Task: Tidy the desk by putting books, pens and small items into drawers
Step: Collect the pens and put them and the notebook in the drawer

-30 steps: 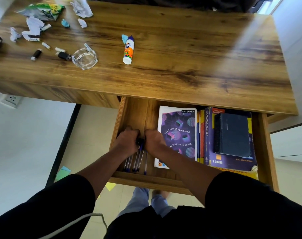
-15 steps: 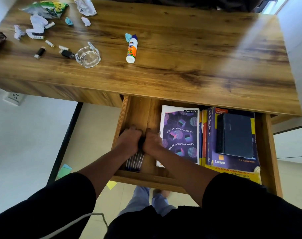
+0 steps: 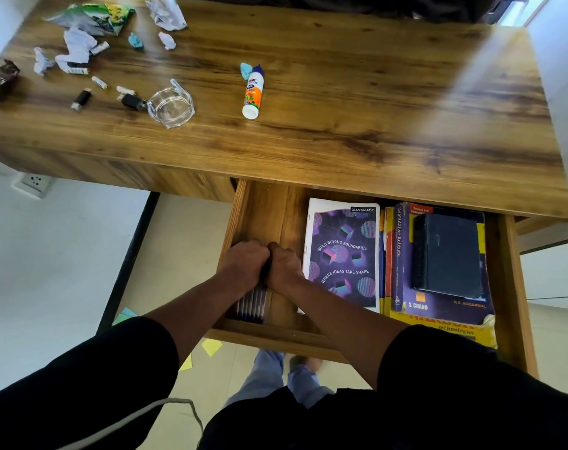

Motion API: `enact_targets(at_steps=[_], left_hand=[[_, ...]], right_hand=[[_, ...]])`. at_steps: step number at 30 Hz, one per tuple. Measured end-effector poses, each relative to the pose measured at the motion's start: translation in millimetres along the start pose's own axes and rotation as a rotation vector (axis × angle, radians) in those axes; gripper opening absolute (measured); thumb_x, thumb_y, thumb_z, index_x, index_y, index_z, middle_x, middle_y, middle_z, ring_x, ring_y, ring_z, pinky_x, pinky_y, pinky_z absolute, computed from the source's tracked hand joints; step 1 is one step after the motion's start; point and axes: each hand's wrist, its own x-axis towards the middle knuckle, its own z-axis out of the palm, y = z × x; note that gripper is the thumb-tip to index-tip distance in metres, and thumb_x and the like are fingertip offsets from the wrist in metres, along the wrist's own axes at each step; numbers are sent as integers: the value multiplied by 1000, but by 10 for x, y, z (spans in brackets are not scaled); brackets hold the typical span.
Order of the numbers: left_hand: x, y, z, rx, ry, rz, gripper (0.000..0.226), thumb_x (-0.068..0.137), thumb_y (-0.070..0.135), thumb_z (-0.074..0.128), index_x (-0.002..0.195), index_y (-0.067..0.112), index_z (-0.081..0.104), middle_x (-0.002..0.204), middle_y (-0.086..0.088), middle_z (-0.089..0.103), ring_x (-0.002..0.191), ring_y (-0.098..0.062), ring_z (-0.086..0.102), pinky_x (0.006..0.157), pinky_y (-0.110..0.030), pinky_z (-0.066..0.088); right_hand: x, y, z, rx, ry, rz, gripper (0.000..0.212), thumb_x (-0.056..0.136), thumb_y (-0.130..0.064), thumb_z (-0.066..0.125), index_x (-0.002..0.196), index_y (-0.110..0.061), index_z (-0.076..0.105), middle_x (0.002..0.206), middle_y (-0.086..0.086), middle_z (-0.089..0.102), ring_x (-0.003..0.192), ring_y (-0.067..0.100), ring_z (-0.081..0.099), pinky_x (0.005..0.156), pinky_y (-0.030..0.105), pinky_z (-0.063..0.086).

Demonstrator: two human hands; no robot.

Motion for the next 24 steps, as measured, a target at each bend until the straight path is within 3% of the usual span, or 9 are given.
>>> enact_targets(at_steps=[10, 14, 18, 21, 24], left_hand=[[18, 12, -39, 12, -49, 10, 18, 95, 17, 65, 113, 17, 66, 115, -5, 63, 104, -22, 64, 91, -36, 55], [62, 28, -45, -33, -25, -10, 25, 89, 23, 74, 111, 18, 65, 114, -4, 61, 103, -21, 62, 90, -37, 56], [246, 149, -72, -149, 81, 27, 43, 82, 28, 79, 121, 19, 62, 118, -4, 61, 105, -22, 62, 92, -39, 57], [452, 285, -84, -222, 144, 89, 58, 85, 30, 72, 138, 19, 51, 137, -7, 54, 122, -26, 58, 98, -42, 55], [638, 417, -124, -243, 141, 120, 76, 91, 33, 68, 155, 15, 32, 159, -12, 34, 143, -31, 40, 112, -46, 44]], right_hand=[[-46, 16, 41, 66, 36, 89, 54, 92, -11, 69, 137, -10, 38, 118, 17, 63, 107, 38, 67, 84, 44, 60], [-56, 31, -79, -9, 83, 7, 44, 94, -11, 66, 130, -14, 42, 111, 15, 65, 101, 35, 68, 80, 47, 61], [-16, 158, -426, -164, 220, -128, 38, 92, -6, 64, 126, -12, 49, 118, 16, 59, 105, 37, 66, 78, 42, 57], [36, 430, -684, -283, 279, -182, 47, 86, -10, 70, 129, -10, 53, 129, 14, 55, 120, 35, 55, 94, 43, 50], [101, 795, -864, -456, 278, -134, 78, 85, -22, 73, 152, -8, 35, 154, 15, 40, 147, 37, 32, 121, 50, 30]])
